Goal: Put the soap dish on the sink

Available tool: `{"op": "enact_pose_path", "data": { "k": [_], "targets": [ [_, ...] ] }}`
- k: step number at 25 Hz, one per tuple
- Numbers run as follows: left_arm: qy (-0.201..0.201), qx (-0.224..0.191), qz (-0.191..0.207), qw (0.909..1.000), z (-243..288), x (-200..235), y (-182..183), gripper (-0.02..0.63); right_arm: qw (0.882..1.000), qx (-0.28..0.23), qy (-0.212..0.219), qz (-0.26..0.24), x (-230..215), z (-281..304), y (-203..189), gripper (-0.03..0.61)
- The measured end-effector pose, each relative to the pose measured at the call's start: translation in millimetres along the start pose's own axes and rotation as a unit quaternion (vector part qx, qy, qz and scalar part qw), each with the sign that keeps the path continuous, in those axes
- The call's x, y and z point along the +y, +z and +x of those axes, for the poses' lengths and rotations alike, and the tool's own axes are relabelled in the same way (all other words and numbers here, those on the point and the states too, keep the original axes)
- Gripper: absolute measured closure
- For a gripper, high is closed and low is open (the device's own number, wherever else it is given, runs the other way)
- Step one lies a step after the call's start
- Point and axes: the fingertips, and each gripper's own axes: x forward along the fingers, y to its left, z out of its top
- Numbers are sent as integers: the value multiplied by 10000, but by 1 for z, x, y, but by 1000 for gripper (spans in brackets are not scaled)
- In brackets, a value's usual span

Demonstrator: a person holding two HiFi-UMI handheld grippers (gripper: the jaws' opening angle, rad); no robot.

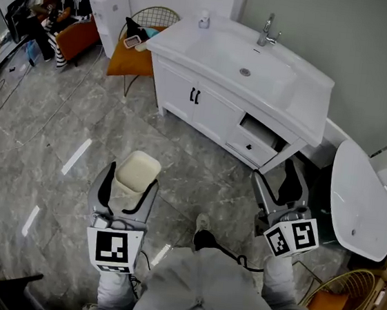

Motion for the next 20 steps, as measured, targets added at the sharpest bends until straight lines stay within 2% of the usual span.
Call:
{"op": "enact_pose_path", "data": {
  "k": [8,20],
  "targets": [
    [203,-109,80,9997,67,13,16,187,9997,-30,226,-67,-35,70,1,201],
    [462,-32,204,9987,156,8,47,187,9987,-34,485,168,-101,145,-6,201]
  ]
}}
